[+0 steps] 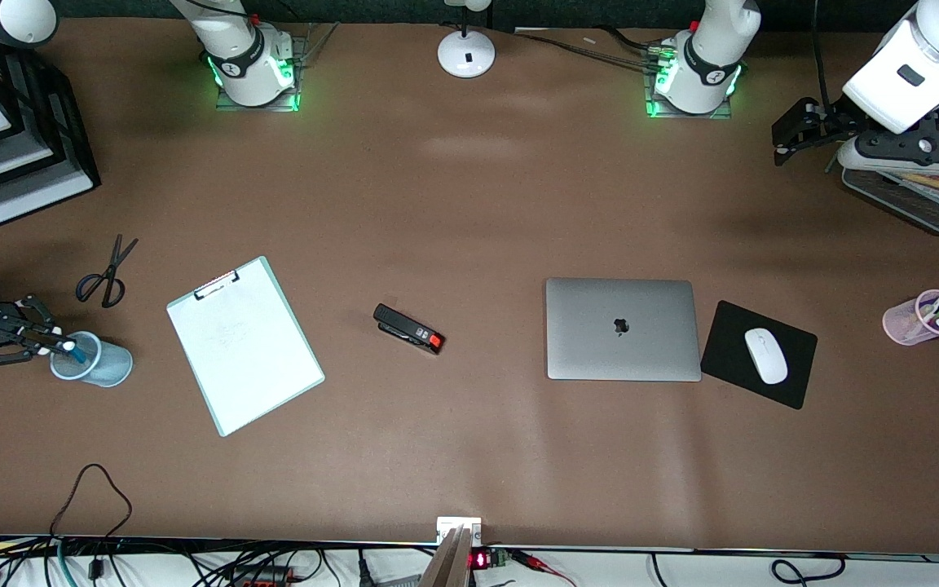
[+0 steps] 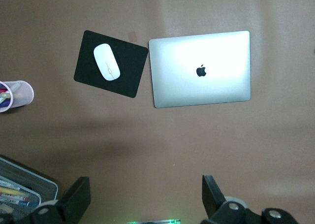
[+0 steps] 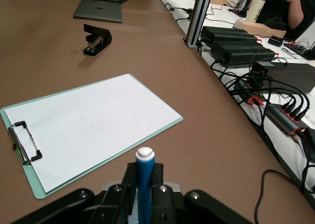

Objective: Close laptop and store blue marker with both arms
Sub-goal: 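Carry the blue marker with the right gripper over the light blue pen cup, then lower the marker into the pen cup and open the right gripper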

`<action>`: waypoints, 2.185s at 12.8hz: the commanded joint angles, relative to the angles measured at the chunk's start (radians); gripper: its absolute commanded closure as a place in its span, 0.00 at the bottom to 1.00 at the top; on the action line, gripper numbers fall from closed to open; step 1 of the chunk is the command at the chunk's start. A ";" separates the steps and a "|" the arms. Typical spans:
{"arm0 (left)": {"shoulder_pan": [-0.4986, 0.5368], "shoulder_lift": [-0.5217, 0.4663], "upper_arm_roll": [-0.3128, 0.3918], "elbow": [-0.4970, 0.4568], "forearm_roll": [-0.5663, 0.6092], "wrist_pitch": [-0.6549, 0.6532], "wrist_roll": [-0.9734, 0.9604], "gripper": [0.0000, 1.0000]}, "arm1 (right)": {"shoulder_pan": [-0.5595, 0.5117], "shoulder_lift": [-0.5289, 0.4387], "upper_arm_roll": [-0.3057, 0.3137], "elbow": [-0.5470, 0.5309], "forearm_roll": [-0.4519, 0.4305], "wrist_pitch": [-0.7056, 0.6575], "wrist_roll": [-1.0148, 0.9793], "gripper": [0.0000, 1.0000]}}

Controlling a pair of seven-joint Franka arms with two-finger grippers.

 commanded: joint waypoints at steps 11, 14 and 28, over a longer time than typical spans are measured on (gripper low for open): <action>0.006 -0.005 0.005 -0.008 -0.026 0.011 0.026 0.00 | -0.019 0.055 0.000 0.029 -0.016 0.028 -0.027 0.00; 0.006 -0.005 0.005 -0.008 -0.026 0.009 0.026 0.00 | -0.024 0.037 0.000 0.032 -0.063 -0.003 0.051 0.00; 0.018 -0.005 0.005 -0.008 -0.026 0.008 0.028 0.00 | 0.159 -0.304 -0.003 0.126 -0.423 -0.253 0.814 0.00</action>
